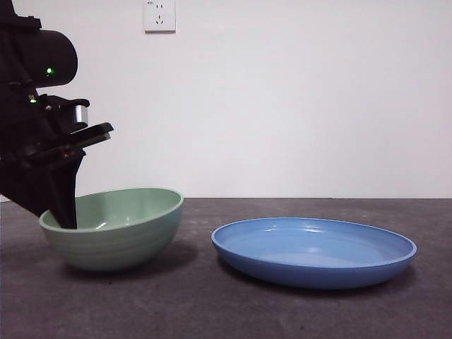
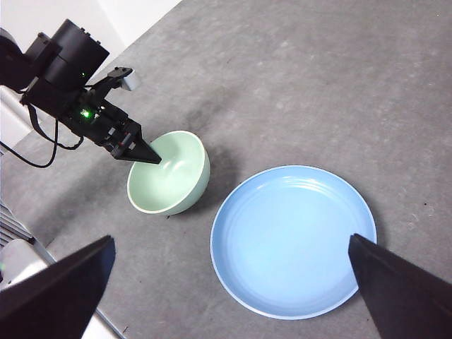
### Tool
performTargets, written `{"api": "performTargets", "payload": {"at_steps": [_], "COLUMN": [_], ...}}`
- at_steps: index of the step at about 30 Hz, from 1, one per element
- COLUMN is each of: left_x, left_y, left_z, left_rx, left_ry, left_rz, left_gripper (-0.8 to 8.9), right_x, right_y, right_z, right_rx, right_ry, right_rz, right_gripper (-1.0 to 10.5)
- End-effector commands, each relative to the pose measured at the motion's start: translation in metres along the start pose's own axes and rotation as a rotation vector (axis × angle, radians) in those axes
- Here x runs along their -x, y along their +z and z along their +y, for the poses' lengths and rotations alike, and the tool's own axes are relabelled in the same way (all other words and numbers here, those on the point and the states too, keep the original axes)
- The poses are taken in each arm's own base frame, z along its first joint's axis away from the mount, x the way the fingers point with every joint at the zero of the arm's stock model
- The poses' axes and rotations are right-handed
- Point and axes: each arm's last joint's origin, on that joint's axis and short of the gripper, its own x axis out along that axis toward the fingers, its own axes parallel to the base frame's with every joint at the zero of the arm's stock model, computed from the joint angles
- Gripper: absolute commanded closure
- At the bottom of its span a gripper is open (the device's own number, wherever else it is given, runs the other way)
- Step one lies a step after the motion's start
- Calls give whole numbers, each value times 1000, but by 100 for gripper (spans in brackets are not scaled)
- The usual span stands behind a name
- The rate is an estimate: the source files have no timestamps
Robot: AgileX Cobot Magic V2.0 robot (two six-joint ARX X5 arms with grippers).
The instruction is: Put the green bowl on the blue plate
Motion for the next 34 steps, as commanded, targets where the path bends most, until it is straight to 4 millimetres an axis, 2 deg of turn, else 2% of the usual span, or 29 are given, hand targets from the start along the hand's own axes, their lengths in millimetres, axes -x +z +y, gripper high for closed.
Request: {"api": "performTargets", "payload": {"at_steps": [1, 8, 13, 16, 20, 26, 34], "left_x": [6, 37, 61, 63, 49, 7, -41], "left_y": [12, 37, 60, 73, 87, 95, 92], "left_z": [-4, -24, -62, -85, -117, -162, -196], "left_rx": [-9, 36, 14, -27, -86, -191, -258], "left_ry": [-4, 8, -29, -53, -71, -77, -60], "left_rz": [-32, -71, -130, -125, -72, 47, 173], "left_gripper": [799, 798, 798, 798, 798, 798, 798], "right_x": [2, 2, 2, 2, 2, 2, 2], "right_y": [4, 4, 4, 4, 4, 5, 5], "right_z": [2, 2, 2, 2, 2, 2, 2], "right_rx": [19, 18, 18, 18, 18, 23, 30], "right_ry": [5, 5, 5, 5, 5, 6, 4], "right_rz": [-17, -16, -16, -16, -17, -24, -25], "right_gripper": [322, 322, 322, 322, 322, 322, 322]}}
